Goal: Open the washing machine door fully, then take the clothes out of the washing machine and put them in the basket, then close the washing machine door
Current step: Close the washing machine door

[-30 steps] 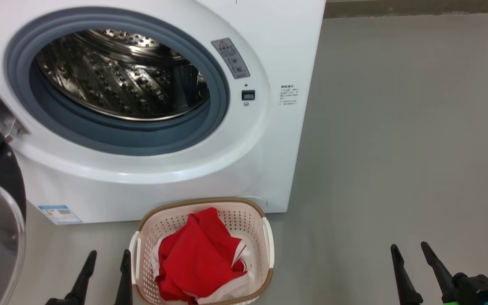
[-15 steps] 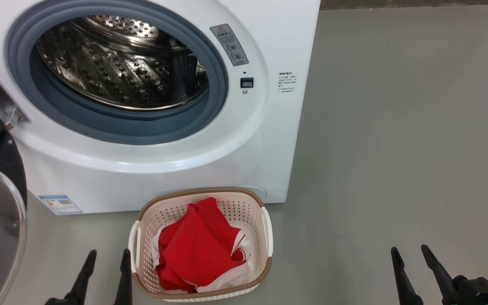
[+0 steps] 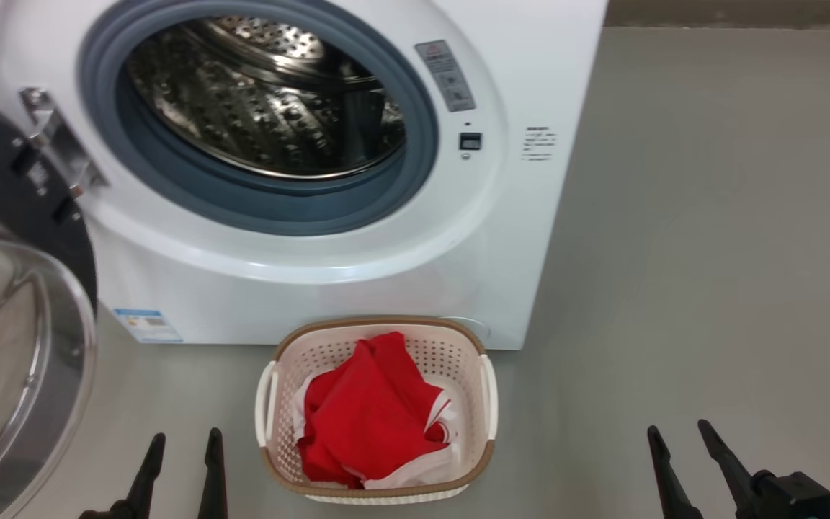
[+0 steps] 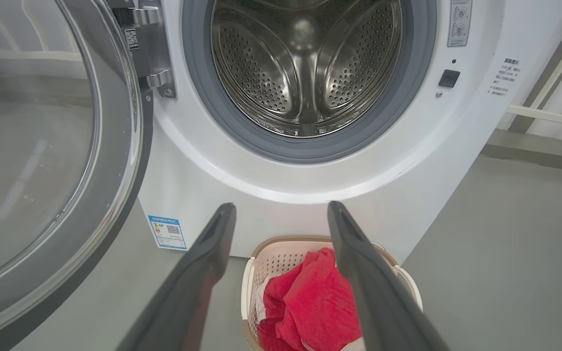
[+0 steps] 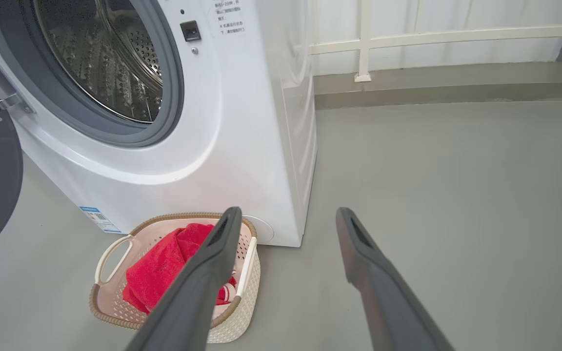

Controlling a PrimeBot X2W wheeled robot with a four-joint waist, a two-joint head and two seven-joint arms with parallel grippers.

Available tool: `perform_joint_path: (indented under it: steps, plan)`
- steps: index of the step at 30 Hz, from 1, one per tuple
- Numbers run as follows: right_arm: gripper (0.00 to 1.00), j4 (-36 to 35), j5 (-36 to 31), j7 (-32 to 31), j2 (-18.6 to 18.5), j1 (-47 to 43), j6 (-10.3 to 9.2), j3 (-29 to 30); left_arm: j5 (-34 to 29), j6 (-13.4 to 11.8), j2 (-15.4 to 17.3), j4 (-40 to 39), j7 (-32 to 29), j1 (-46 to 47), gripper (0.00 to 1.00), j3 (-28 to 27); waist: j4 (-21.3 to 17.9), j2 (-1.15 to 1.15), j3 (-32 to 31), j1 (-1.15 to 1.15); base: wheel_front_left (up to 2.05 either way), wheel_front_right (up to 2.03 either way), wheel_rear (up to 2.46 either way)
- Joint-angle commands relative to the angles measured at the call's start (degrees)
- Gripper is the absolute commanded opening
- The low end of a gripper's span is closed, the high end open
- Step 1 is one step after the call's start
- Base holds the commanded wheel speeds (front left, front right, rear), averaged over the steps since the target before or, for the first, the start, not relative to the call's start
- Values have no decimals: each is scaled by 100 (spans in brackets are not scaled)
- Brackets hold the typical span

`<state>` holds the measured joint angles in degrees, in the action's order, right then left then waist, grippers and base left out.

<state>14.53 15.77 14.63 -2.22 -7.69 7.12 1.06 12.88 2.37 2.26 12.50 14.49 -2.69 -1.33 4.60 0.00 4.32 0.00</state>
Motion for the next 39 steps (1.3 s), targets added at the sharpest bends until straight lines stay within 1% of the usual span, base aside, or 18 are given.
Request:
perform_joint_path:
  steps: [1,16,23,27,31,39]
  plan:
    - [100,-106,-82,37,-104,234,36,-186,81,-48,62,-97,51,83,100,-142,283,0,42,0,0,0,0]
    - [100,62,-36,37,-403,619,36,-748,525,-364,62,-90,51,-87,100,188,1674,0,36,0,0,0,0]
    - [100,136,7,37,-448,638,36,-923,633,-467,62,-117,51,-166,100,296,2250,0,-26,0,0,0,0]
    - [100,203,27,37,-458,751,36,-1148,738,-591,62,-238,51,-270,100,216,2321,0,-24,0,0,0,0]
    - [100,281,77,37,-472,863,36,-1306,793,-659,62,-333,51,-367,100,169,2350,0,-37,0,0,0,0]
    - [100,331,125,37,-462,895,36,-1420,807,-687,62,-422,51,-469,100,91,2350,0,-73,0,0,0,0]
